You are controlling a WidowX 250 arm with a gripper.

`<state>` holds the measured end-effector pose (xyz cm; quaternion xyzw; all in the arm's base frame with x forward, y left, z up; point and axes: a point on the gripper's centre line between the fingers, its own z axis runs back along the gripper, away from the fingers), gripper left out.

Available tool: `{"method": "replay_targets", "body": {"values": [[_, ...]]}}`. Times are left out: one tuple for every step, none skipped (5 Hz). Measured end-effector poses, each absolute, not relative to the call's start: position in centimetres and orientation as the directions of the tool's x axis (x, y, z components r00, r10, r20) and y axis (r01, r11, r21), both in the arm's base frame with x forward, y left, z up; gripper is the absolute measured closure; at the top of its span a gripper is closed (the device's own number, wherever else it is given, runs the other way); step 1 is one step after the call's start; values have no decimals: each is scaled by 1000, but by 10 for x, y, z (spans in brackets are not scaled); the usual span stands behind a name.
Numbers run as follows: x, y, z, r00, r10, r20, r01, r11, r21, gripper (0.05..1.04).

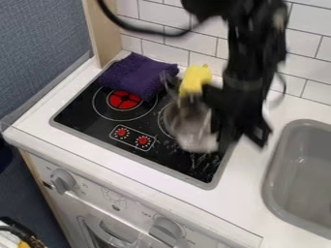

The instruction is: Moved the pot to the bottom left of the burner

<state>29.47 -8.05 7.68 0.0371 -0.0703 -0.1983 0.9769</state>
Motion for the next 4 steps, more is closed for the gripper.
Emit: {"method": "replay_targets", "body": {"values": [[300, -46, 125, 951, -219, 219, 201, 974, 102, 1000], [304, 8, 130, 977, 29, 209, -48, 995, 87, 1000], [314, 43, 104, 978, 164, 128, -174, 982, 75, 1001], [323, 80, 78, 971, 231, 61, -236, 967, 95, 1001]]}}
